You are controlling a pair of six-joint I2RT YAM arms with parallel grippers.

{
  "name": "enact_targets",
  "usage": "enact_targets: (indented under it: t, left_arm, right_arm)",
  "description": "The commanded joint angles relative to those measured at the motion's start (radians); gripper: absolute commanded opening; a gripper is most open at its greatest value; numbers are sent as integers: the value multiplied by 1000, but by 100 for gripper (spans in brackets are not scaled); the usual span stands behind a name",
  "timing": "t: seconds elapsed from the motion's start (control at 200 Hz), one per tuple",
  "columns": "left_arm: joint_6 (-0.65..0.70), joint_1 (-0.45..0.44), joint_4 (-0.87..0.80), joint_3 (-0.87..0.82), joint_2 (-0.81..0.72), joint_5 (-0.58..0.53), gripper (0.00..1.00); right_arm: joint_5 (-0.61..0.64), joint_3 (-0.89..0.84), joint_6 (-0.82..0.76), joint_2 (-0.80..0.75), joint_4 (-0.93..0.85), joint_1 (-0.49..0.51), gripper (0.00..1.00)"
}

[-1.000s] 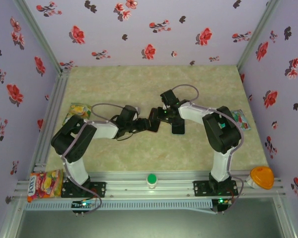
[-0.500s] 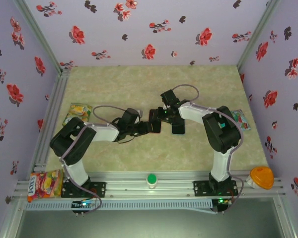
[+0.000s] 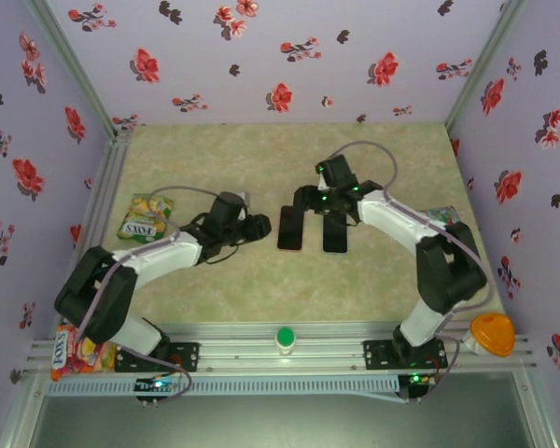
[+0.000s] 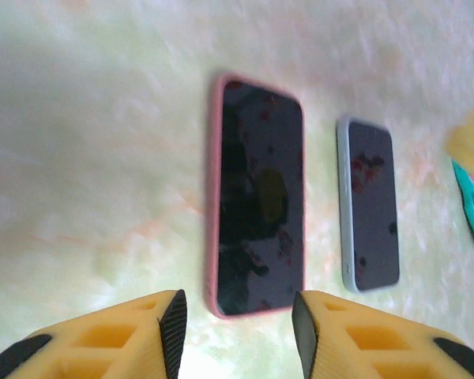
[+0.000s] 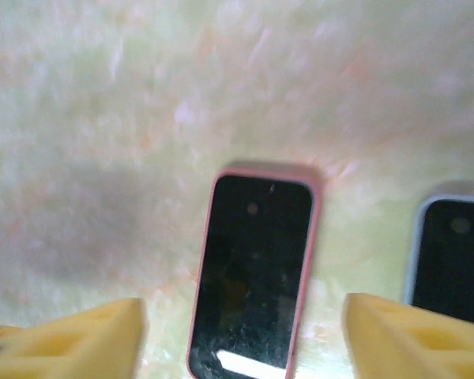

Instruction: Put the phone into the phone case

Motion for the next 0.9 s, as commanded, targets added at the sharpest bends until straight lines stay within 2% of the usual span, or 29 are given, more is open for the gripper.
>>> enact_targets:
  t: [0.0,0.01,0.03,0.19,0.35,0.57,0.895]
  left_arm:
    - [106,70,-132,47,-75,-121,92]
    - [110,79,-135,47,-79,-128,98]
    - [117,96,-140,47,-87,-140,100]
    - [183,252,-138,35,-131,-199,100]
    - [305,346,-116,36,-155,-303,100]
    - [490,418,-60,33,-131,-355,100]
    - [662,497,210,-113,-131,-343,100]
  right_arm:
    - [64,-57,-98,-67,-8,-73,99]
    - [65,-62,-107,-73,-3,-81,99]
    - [69,-75,-121,-84,7,-93,99]
    - [145,-197,-211,-165,137,-192,99]
    - [154,-281,-224,-197,248,-305,99]
    - [234,-359,-309,-214,356,-379,99]
    - [289,-531,-384,-259,576,-449,99]
